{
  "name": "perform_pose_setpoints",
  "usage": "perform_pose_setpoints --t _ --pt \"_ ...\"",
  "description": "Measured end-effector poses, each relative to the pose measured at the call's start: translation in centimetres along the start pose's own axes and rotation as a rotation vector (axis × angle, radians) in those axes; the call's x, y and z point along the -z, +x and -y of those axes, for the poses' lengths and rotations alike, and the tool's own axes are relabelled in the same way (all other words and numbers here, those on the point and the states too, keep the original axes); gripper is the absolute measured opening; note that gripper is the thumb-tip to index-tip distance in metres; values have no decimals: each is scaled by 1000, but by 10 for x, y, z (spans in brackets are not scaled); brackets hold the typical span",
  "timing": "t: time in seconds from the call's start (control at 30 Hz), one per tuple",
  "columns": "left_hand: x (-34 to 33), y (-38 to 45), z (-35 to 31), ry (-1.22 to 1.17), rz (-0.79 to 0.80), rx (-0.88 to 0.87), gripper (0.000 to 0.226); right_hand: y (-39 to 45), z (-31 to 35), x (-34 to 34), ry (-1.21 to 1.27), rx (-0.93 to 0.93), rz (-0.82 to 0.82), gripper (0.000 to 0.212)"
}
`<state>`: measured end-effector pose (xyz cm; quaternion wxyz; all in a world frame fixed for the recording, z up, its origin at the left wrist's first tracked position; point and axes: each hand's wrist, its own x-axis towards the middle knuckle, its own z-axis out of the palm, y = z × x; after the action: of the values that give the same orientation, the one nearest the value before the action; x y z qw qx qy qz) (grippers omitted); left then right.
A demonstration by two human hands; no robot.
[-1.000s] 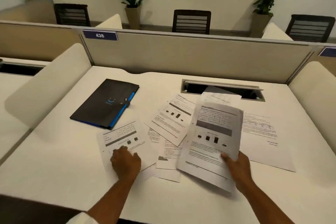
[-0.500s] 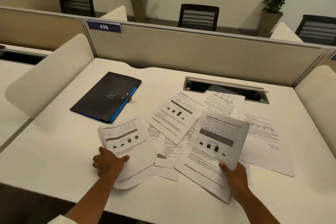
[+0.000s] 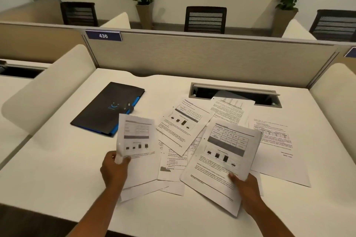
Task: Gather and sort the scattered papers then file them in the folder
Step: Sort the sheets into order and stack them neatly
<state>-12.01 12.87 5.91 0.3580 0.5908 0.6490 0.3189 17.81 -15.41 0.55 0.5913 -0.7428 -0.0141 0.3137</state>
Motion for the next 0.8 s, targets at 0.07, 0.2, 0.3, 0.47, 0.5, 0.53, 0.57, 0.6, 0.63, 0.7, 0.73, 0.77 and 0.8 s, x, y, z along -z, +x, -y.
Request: perform_pose_setpoints --t 0.07,0.2,0.3,0.47,0.5,0.53,0.57,0.6,0.63,0.7,0.73,0.77,0.8 --pt "6 8 -21 -60 16 -65 35 1 0 2 24 -7 17 20" --pt "9 31 -60 -147 152 -144 43 2 -1 6 41 -11 54 28" --pt "-2 51 -80 -176 239 -141 42 1 0 6 51 -16 45 32" --pt "-23 99 -99 -192 251 -70 32 -4 1 4 57 -48 9 30" --pt "-27 109 -102 -190 260 -65 33 -5 1 3 62 -47 -2 29" --pt "-32 119 -104 -183 276 -73 33 -6 2 2 67 -48 -16 29" --pt "-37 127 -106 -170 294 -86 32 -7 2 1 67 -46 -31 29" --pt "-44 133 -108 -149 311 -98 32 -7 2 0 64 -43 -43 31" --pt "-51 137 -109 -122 327 -106 31 -7 2 -1 56 -42 -50 33" --pt "-69 145 -106 -69 363 -115 32 -6 2 -2 48 -42 -59 36" --pt "-79 148 -102 -26 382 -118 35 -6 2 -3 50 -41 -63 37" --pt "-89 149 -99 48 410 -123 40 -7 2 -3 53 -37 -69 37" --pt "-99 148 -95 145 444 -127 44 -8 3 -3 55 -34 -75 38"
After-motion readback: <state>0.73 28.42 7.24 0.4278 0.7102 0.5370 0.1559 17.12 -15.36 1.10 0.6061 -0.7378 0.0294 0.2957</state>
